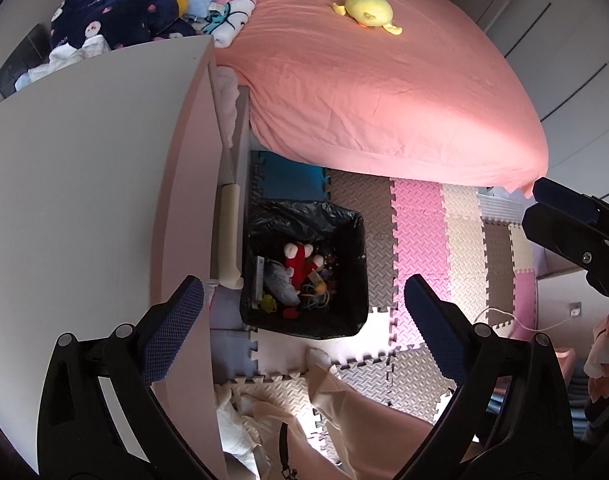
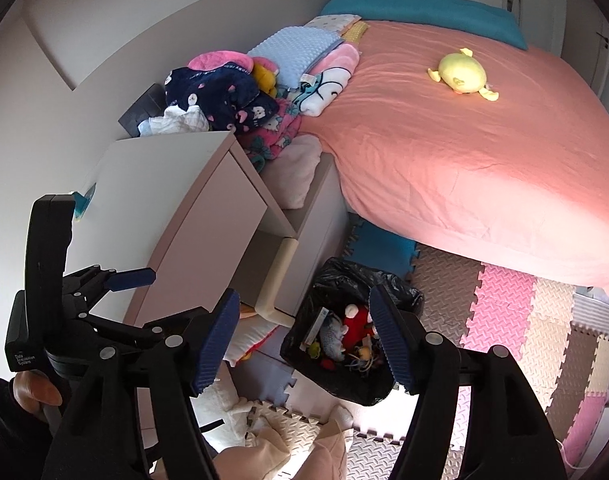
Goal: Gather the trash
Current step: 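Move both open tools back over the desk toward the yellow packet and teal toy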
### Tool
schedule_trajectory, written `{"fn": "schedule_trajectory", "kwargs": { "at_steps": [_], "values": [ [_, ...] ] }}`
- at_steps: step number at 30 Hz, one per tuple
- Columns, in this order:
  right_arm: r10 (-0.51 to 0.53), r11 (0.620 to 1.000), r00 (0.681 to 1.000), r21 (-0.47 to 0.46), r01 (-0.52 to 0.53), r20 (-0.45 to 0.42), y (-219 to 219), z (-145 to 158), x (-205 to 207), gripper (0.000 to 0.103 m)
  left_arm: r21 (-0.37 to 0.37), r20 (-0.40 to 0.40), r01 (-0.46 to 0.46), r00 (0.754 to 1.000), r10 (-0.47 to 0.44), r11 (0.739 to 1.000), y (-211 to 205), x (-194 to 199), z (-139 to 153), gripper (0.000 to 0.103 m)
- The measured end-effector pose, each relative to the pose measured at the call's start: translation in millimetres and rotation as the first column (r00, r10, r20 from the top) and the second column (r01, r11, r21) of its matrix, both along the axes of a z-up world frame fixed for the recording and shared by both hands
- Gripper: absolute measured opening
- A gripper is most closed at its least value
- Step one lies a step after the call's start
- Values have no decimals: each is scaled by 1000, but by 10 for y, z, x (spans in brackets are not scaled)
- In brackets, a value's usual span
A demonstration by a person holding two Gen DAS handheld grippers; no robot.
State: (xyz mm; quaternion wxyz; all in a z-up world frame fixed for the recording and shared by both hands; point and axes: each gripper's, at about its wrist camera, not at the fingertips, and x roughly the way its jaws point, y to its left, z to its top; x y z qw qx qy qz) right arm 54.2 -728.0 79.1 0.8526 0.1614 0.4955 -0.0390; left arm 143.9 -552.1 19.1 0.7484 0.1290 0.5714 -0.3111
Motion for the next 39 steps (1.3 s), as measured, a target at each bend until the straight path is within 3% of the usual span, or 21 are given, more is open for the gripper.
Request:
{"fn": "schedule_trajectory", "kwargs": {
  "at_steps": [11,20,31,39],
  "values": [
    [85,996,996,-5,-85,26,333,160,169,68,-23,30,-51,998,51,998,285,9,157,97],
    [227,974,973,-9,-227,46,966,287,452,68,-53,51,-178,982,181,983,930,27,284,97],
    [401,916,916,13,-401,32,1859,245,791,68,-67,87,-378,920,382,924,1999,-11,426,97],
    [485,873,874,50,-486,30,2490,188,1097,68,-66,96,-525,843,529,849,2809,-102,419,97]
  ]
}}
